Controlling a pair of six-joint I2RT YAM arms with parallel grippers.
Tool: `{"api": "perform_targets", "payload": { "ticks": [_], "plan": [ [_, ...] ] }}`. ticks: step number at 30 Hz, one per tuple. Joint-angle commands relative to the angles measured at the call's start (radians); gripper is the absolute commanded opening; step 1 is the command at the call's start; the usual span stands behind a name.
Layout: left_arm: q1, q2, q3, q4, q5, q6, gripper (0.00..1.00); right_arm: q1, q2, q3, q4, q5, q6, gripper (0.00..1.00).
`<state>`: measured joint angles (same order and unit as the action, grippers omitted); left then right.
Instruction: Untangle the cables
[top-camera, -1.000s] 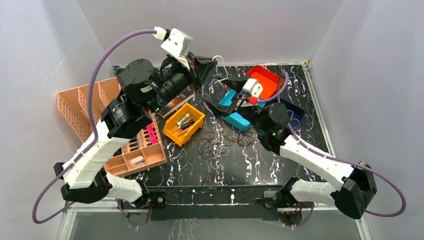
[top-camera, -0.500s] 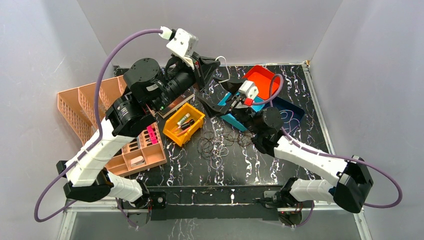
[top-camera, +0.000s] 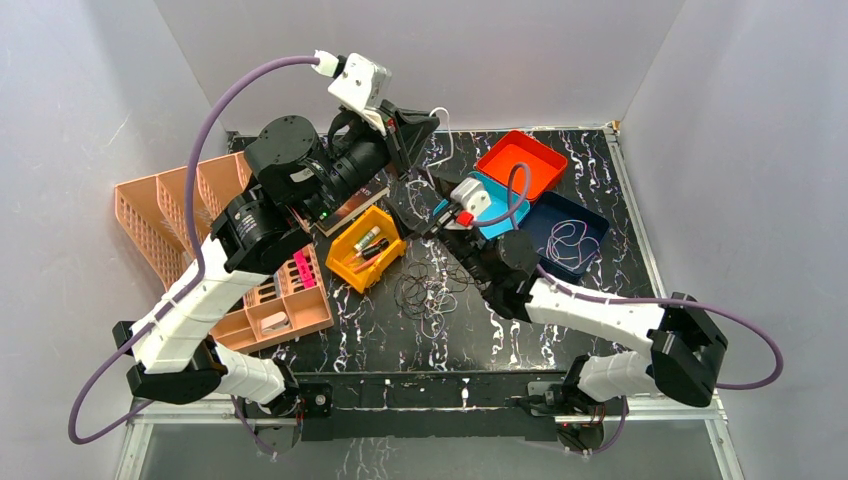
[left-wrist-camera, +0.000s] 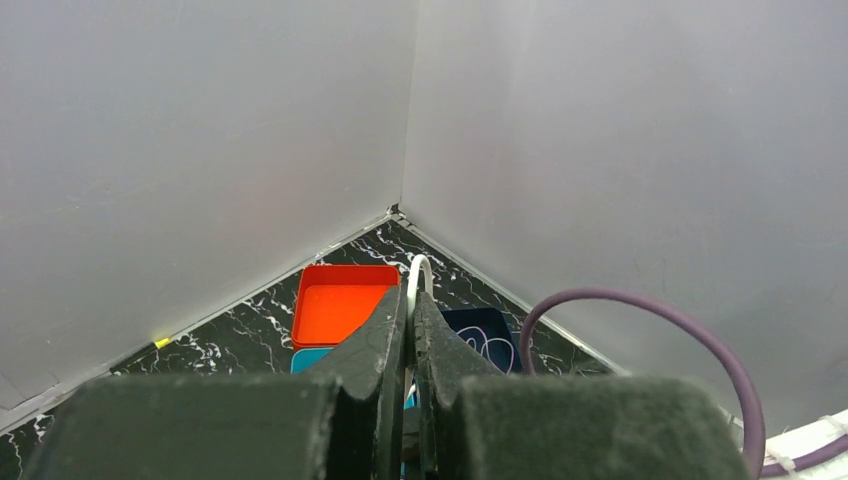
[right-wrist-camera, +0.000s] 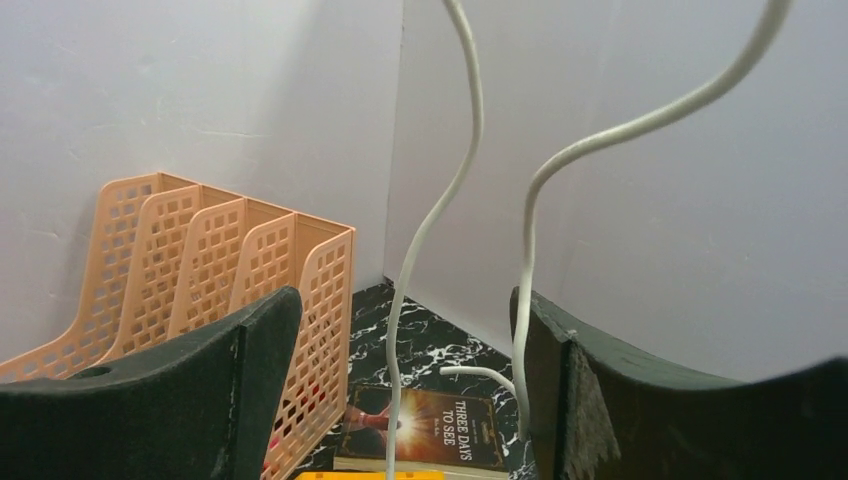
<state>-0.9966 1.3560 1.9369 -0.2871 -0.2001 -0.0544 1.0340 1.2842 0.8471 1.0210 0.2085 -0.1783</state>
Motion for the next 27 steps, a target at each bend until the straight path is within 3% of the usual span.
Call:
{"api": "perform_targets", "payload": {
  "ticks": [1, 6, 16, 27],
  "plan": [
    [-0.001, -0.023, -0.008, 0.039, -0.018, -0.007, 0.0, 0.031, 0.017, -0.015, 0.162, 0.116, -0.079, 0.81],
    [-0.001, -0.03, -0.019, 0.041, -0.022, -0.01, 0.0, 0.034, 0.02, -0.026, 0.183, 0.12, -0.067, 0.65],
    [-0.001, -0.029, -0.023, 0.043, -0.018, -0.013, 0.0, 0.036, 0.02, -0.022, 0.193, 0.129, -0.078, 0.44],
    [-0.001, -0.045, -0.048, 0.04, -0.047, -0.01, 0.0, 0.037, -0.014, -0.045, 0.169, 0.118, -0.061, 0.15]
  ]
}}
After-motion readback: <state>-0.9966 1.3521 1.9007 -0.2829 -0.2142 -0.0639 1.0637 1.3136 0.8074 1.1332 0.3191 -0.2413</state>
